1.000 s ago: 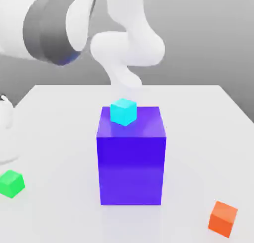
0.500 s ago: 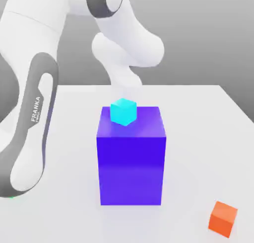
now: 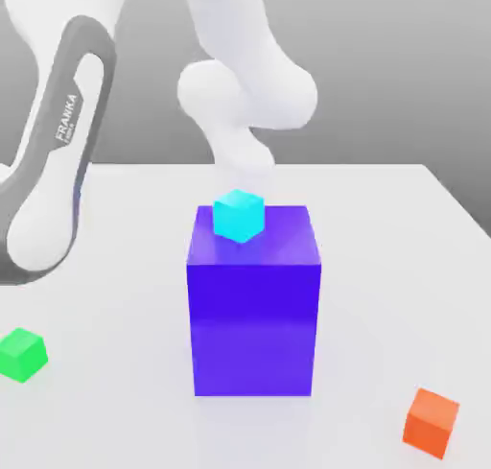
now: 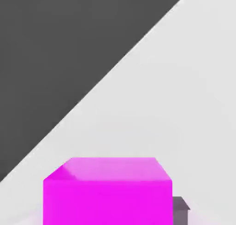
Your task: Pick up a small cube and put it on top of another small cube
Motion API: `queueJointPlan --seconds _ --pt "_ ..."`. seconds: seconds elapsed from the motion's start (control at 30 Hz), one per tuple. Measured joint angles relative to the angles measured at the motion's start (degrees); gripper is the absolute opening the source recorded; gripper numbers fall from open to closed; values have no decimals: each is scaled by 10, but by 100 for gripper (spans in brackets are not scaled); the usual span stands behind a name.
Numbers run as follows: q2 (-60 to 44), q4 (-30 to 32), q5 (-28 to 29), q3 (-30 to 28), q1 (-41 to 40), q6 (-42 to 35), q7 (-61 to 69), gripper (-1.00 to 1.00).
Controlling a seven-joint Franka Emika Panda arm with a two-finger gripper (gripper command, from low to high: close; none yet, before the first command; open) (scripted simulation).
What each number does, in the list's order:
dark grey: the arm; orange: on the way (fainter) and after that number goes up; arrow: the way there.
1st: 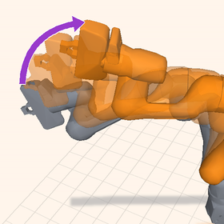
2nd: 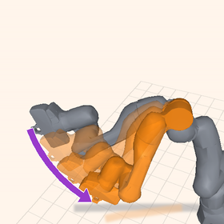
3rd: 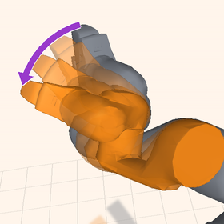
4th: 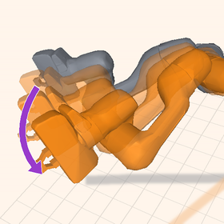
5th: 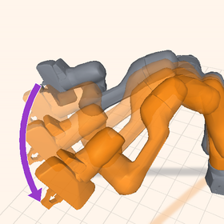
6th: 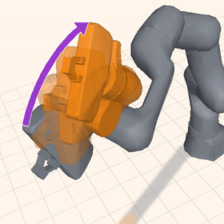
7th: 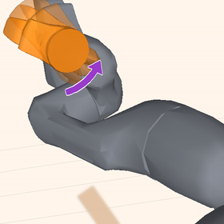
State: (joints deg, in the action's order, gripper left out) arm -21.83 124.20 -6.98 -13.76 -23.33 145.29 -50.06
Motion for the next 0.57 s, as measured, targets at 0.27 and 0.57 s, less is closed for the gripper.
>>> queueJointPlan --seconds 0.27,0.57 --pt "135 167 27 -45 -27 34 18 -100" --pt "70 193 -33 -16 -59 123 70 100"
